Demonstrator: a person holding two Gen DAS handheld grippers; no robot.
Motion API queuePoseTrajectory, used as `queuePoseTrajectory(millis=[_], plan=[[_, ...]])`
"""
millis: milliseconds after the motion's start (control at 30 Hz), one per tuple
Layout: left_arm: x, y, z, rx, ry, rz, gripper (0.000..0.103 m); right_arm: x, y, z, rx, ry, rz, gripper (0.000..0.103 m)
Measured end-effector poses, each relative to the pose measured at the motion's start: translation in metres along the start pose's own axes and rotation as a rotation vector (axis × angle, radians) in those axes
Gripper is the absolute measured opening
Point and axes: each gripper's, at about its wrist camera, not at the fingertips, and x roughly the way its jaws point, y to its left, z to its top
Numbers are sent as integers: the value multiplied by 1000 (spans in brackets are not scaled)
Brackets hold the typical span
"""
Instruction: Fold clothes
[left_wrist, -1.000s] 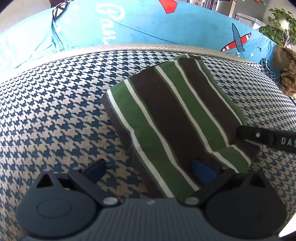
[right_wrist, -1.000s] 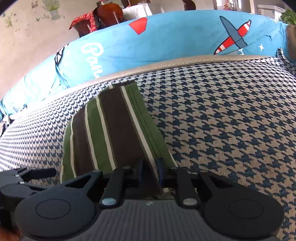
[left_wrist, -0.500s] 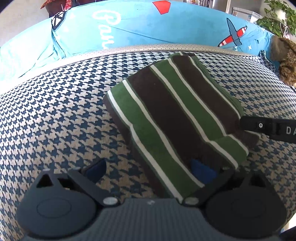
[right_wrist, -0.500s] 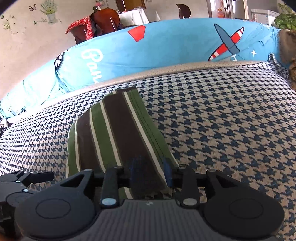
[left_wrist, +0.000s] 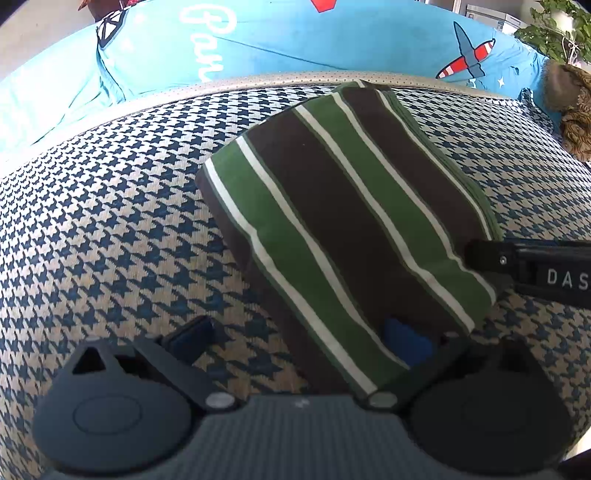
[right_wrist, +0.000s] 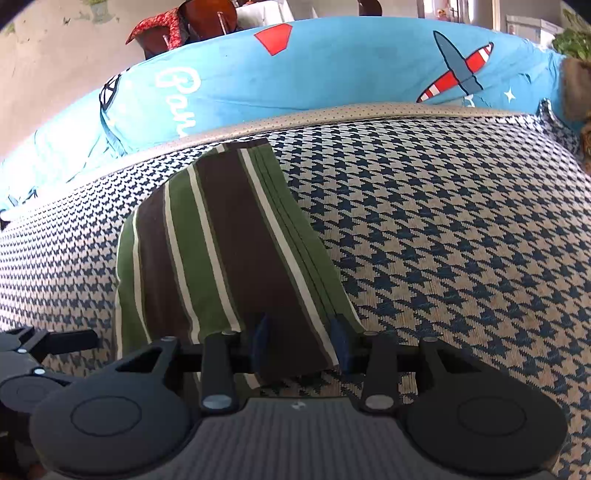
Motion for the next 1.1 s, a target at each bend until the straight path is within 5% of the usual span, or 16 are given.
queuePoseTrajectory(millis=[433, 767, 1100], plan=[[0, 3, 2, 4, -21, -20, 103, 1, 6, -2, -11, 2, 3, 49], [-4, 2, -9, -4, -121, -20, 103, 0, 6, 0, 19, 18, 17, 56], [-13, -1, -8, -57, -96, 17, 103, 0, 10, 0, 9, 32, 27, 65]])
